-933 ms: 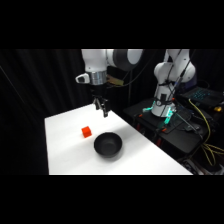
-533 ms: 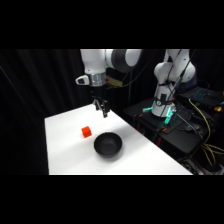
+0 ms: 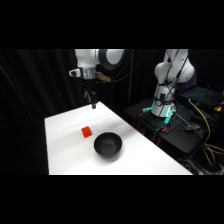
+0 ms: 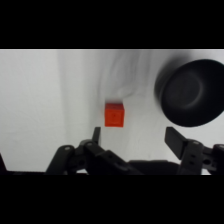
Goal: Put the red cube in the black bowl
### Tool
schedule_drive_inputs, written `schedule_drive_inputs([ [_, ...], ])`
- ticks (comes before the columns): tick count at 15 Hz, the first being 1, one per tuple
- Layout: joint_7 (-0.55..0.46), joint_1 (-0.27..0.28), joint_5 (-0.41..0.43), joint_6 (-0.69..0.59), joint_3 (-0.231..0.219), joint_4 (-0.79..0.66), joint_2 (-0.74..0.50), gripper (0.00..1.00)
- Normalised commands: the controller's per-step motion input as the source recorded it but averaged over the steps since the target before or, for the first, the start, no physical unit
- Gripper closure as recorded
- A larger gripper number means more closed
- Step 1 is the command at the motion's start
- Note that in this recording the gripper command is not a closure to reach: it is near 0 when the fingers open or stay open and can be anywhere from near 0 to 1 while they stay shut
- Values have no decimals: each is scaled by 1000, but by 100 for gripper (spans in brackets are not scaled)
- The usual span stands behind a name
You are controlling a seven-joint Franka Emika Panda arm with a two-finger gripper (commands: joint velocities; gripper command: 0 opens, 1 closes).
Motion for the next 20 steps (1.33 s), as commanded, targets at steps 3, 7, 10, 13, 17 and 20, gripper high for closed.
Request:
schedule_drive_inputs([
  [3,-342,-94,201,318,54,311,486,0],
  [7,-338,-157,303,179,188,422,515,0],
  [10,-165,-139,137,108,166,433,434,0],
  [13,-34,-100,-51,108,58,377,382,0],
  [17,-39,-118,-65,71,82,283,289,0],
  [20,-8,-95,-90,76,82,217,230,0],
])
